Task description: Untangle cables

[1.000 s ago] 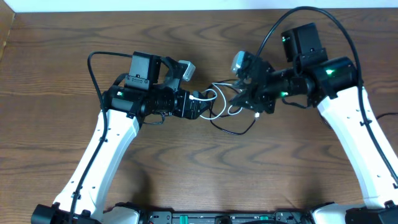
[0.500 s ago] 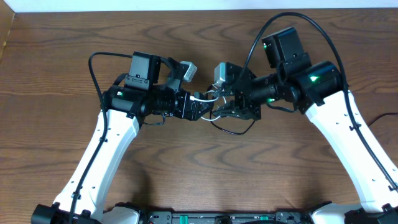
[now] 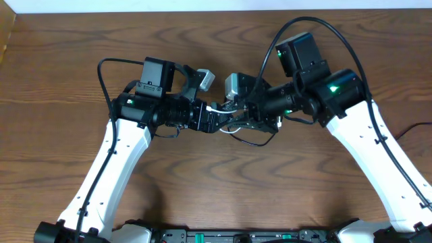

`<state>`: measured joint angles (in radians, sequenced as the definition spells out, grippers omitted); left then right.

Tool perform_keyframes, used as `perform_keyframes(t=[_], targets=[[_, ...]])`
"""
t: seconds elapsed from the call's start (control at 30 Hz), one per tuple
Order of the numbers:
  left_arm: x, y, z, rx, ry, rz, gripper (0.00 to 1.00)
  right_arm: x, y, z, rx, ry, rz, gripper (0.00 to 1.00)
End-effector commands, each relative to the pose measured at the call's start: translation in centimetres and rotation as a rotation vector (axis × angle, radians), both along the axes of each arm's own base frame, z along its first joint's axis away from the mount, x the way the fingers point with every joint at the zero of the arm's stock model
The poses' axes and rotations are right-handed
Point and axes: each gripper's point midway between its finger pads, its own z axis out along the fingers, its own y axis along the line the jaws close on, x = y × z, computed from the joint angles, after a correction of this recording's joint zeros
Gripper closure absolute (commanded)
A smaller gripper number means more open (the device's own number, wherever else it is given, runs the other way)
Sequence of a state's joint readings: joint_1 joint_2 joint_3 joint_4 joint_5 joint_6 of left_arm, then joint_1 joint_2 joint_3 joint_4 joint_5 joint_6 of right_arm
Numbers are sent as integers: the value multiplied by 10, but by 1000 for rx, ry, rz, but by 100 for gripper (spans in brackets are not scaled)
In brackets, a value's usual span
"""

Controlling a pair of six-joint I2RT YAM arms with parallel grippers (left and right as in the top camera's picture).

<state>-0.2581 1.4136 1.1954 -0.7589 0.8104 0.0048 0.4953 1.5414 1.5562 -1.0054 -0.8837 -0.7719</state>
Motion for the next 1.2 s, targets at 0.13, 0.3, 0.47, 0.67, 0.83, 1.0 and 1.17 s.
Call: perform_keyframes(t=[0.13, 0.3, 0.47, 0.67, 0.83, 1.0, 1.17], targets=[[-4, -2, 7, -18, -23, -23, 16, -5, 4, -2, 5, 7, 26, 84], [-4, -2, 7, -18, -23, -23, 16, -8, 4, -3, -1, 15, 29, 76], [-8, -6, 12, -54, -14, -44, 16, -6, 2, -7, -21, 14, 17, 77], [-8, -7, 12, -55, -17, -46, 16, -5, 2, -7, -27, 9, 13, 89], [-8, -6, 12, -51, -17, -45, 16, -5, 2, -7, -25, 6, 13, 99], [-4, -2, 8, -20, -25, -27, 16, -3, 3, -5, -16, -8, 13, 99], [0, 3, 3, 21, -36, -2, 16, 8, 9, 4, 21, -27, -21, 99]])
